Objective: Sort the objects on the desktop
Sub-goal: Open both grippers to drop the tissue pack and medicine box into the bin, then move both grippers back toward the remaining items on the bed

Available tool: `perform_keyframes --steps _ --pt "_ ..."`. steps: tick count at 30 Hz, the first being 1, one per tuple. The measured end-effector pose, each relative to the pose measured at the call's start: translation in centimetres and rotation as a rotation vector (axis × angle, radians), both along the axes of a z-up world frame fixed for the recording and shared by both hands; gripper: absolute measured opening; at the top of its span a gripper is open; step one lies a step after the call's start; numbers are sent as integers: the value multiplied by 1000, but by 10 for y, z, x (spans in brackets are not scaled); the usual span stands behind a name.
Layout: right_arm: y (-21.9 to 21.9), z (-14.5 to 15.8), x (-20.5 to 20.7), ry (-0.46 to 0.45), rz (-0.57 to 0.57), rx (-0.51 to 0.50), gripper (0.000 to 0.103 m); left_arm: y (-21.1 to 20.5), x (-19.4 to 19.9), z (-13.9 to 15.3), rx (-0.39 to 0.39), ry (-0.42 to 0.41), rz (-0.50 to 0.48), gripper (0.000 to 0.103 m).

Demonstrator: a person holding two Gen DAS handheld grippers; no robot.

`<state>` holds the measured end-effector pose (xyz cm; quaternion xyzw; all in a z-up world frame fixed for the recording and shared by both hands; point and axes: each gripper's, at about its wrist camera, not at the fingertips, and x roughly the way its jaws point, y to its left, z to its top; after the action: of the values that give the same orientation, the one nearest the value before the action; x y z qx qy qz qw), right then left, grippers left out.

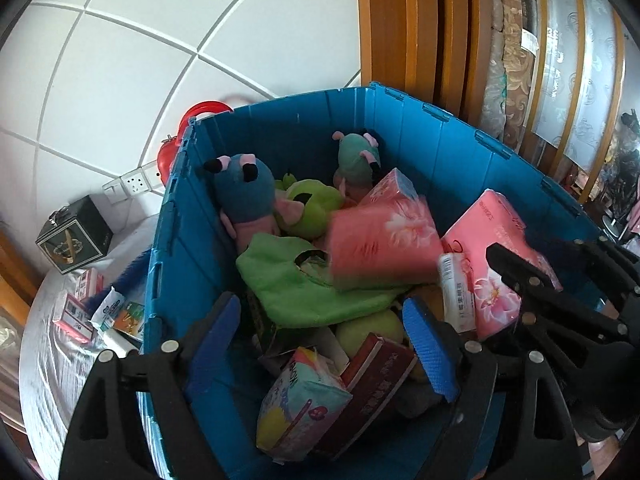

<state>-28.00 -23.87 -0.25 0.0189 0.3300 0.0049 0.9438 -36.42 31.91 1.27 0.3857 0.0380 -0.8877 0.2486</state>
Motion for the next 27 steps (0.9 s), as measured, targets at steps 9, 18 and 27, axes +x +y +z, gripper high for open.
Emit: perform_keyframes --steps 9,18,27 --pt "-5 15 -17 -47 -74 -50 99 -2 17 11 -38 43 7 85" --pt "2 33 -34 -77 -72 -33 103 -7 42 23 -87 93 15 88" --pt "38 48 -40 -99 -20 -22 103 -39 85 39 -69 166 63 88"
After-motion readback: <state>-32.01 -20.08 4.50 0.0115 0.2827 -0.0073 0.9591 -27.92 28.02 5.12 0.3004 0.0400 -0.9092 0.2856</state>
